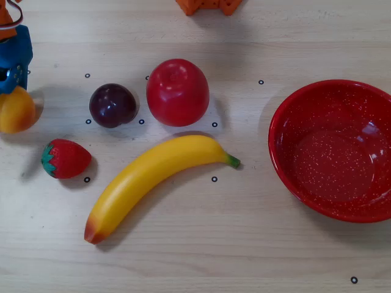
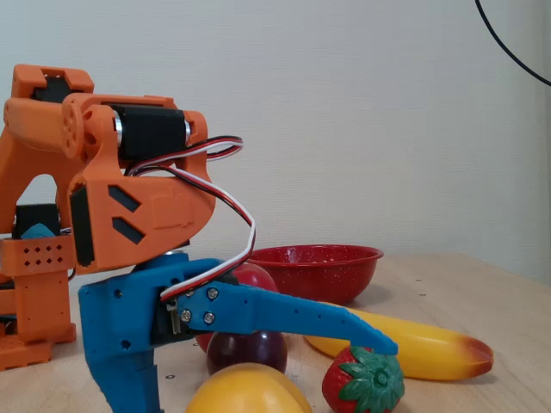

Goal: Put the peach in the red bowl.

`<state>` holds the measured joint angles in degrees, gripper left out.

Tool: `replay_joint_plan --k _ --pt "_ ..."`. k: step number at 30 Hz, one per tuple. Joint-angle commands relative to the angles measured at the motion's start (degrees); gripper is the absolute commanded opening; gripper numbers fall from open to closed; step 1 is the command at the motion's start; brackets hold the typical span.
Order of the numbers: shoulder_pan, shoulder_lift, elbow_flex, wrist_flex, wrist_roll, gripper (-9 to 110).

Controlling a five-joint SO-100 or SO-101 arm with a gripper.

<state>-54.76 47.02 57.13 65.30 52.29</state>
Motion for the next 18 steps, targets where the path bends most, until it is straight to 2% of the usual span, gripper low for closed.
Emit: replay_joint_plan --k 1,11,18 --pt "-1.8 3.8 -0.3 -1.6 1.4 63" --pt "-1.5 4.2 0.7 -1.8 2.0 50" --pt "-1.5 4.2 1.2 -2.0 2.5 48"
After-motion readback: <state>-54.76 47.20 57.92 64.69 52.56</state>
